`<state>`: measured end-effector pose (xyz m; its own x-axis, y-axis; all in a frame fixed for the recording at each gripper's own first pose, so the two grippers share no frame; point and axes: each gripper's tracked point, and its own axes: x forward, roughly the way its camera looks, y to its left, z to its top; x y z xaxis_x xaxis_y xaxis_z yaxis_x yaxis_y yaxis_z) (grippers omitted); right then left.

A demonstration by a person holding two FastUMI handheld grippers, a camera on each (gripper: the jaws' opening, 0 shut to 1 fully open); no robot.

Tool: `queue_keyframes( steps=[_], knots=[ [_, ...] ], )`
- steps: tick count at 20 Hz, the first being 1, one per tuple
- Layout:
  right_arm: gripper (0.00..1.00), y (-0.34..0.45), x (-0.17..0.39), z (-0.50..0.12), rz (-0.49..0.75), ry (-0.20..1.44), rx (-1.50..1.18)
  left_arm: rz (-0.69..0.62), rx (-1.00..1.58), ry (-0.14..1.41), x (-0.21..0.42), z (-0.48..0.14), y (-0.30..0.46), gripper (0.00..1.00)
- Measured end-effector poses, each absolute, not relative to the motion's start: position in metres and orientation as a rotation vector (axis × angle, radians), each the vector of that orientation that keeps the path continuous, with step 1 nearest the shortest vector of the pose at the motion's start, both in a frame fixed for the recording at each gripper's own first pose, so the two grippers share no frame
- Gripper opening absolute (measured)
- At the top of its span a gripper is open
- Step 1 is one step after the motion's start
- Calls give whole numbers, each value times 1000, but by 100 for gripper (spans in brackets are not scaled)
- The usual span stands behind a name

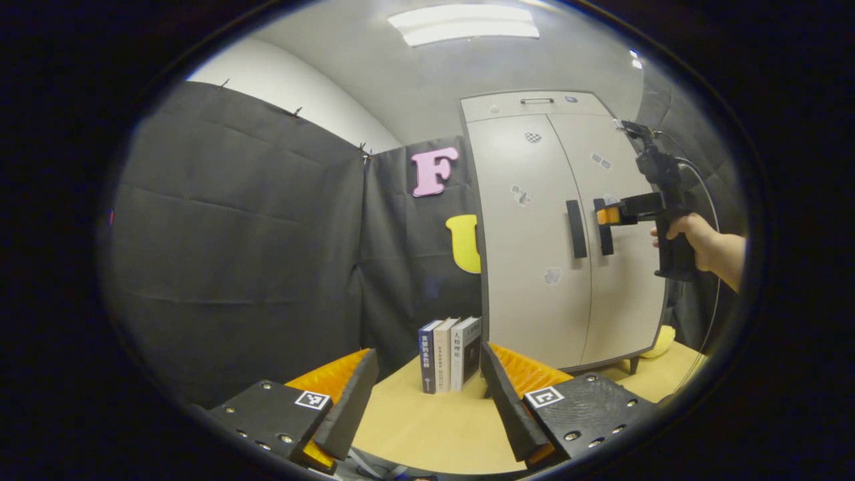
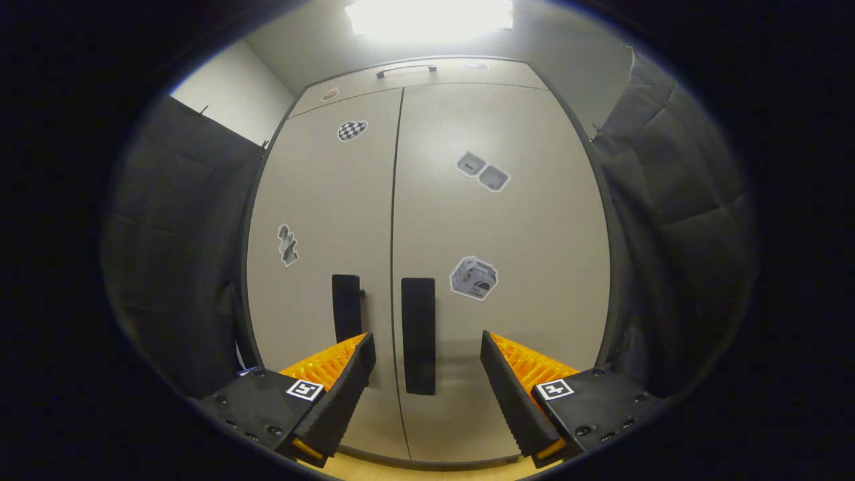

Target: Open the right door of the double-door shoe cabinet with the right hand, and open the left door with the left hand.

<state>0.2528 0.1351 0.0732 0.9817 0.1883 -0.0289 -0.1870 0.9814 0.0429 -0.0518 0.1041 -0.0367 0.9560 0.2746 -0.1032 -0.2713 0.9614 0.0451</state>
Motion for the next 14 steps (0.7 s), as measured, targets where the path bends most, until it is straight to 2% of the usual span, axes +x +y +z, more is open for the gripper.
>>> queue_keyframes(
  steps=[4, 5, 6, 10, 11, 12, 14],
  knots=[
    [96, 143, 272, 61, 189, 77, 46, 309, 31, 122, -54, -42, 110, 90],
    [92, 145, 275, 59, 190, 91, 58, 315, 29, 128, -56, -44, 112, 90],
    [82, 147, 279, 59, 188, 97, 67, 322, 29, 132, -61, -44, 115, 90],
    [69, 149, 295, 59, 183, 110, 43, 349, 30, 141, -77, -46, 124, 90],
    [69, 152, 298, 58, 189, 123, 38, 355, 29, 142, -78, -47, 125, 90],
    [74, 154, 301, 56, 192, 136, 35, 359, 29, 141, -79, -46, 126, 90],
    [74, 156, 305, 52, 190, 168, 31, 364, 27, 140, -81, -46, 128, 90]
  ],
)
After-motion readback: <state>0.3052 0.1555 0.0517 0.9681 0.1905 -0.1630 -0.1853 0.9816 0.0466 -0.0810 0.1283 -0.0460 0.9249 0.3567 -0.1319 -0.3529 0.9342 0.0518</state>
